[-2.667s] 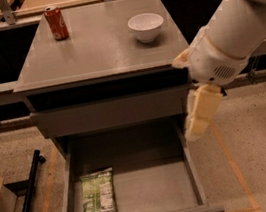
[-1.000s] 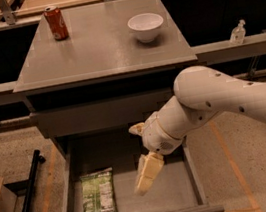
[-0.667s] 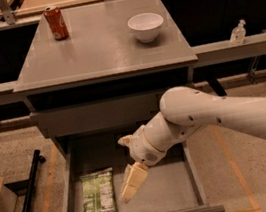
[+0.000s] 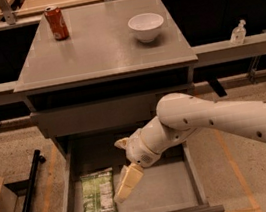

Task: Pick green jalapeno chip bag from middle drawer and place on counter

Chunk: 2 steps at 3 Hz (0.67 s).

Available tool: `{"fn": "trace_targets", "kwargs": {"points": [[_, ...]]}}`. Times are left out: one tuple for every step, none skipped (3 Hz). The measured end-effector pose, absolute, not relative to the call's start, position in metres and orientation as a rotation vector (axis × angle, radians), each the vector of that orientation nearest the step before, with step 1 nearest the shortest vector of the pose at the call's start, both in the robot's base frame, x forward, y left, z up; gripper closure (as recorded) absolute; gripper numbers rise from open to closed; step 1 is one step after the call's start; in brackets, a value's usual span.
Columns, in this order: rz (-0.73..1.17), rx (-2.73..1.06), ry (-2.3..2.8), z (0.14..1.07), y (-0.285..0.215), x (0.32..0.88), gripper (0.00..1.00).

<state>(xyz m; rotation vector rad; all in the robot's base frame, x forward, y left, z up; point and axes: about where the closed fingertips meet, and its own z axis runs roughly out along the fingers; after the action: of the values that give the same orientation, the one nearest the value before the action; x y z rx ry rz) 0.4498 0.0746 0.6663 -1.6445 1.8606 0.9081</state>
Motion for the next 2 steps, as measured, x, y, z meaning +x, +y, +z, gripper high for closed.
{"fn": "trace_targets", "kwargs": {"points": [[0.991,-1.649,1.784,0.641,0.111,0.466,0.00],[1.090,-1.615,1.725,0.609,0.147,0.483,0.00]]}}
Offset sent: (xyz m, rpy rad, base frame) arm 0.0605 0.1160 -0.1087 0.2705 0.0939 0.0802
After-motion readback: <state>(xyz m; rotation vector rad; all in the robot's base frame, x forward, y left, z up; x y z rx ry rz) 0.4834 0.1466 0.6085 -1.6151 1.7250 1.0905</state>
